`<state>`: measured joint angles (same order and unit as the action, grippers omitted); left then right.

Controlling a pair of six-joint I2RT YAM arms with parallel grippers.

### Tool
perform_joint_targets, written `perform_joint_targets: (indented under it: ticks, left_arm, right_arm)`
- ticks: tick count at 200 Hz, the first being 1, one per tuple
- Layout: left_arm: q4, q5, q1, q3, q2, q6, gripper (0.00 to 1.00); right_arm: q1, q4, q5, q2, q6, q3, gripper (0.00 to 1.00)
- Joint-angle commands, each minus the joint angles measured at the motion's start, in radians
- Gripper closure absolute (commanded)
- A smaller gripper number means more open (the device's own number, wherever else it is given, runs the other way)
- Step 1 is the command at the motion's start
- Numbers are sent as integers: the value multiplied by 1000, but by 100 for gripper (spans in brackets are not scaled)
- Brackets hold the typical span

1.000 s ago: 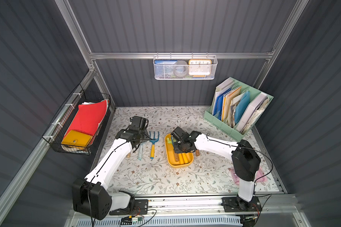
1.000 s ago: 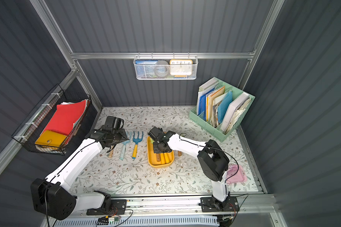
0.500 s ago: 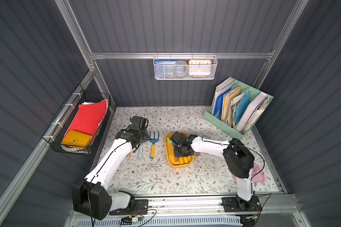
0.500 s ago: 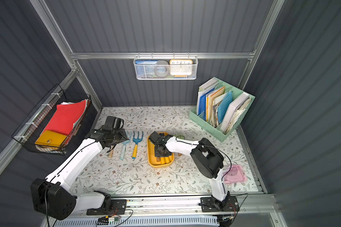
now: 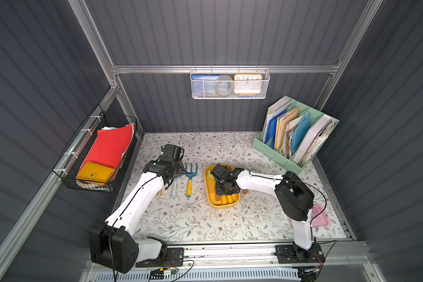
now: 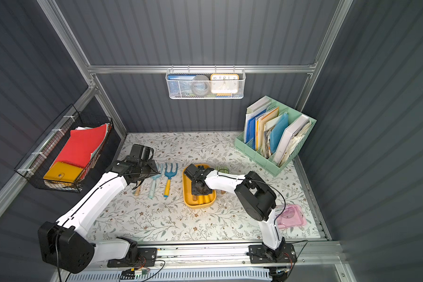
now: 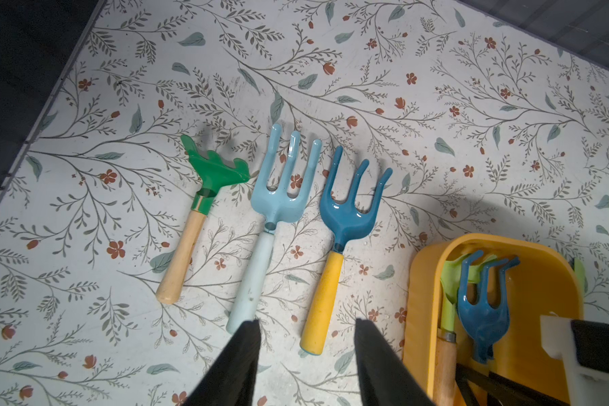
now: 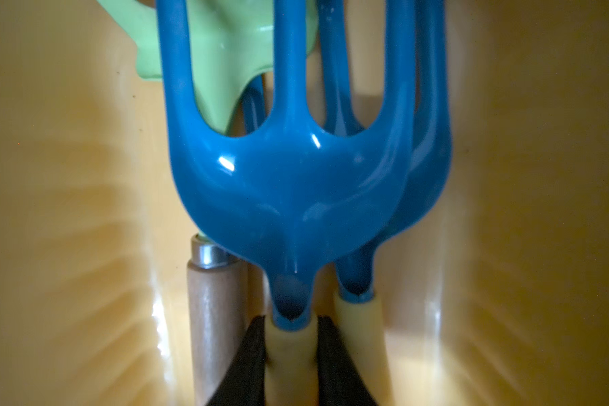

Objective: Take the hand rake out of the storage box
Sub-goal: Pick up the rake from the storage box.

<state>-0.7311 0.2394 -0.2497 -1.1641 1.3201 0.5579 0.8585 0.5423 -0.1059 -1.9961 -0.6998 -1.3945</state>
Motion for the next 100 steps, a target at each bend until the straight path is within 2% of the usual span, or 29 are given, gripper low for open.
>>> perform_joint_targets:
  ticks: [1,41,100]
  left_arm:
    - [-27,5,4,-23,1,8,51]
    - [-32,6,4,-36,10,6,51]
    - [-33,6,4,-37,11,4,52]
  right_arm:
    - [1,25,-44,68,0,-16,85]
    - [-2,49,-85,135,27,-35,88]
    - [-59,87,-72,235,82,-39,88]
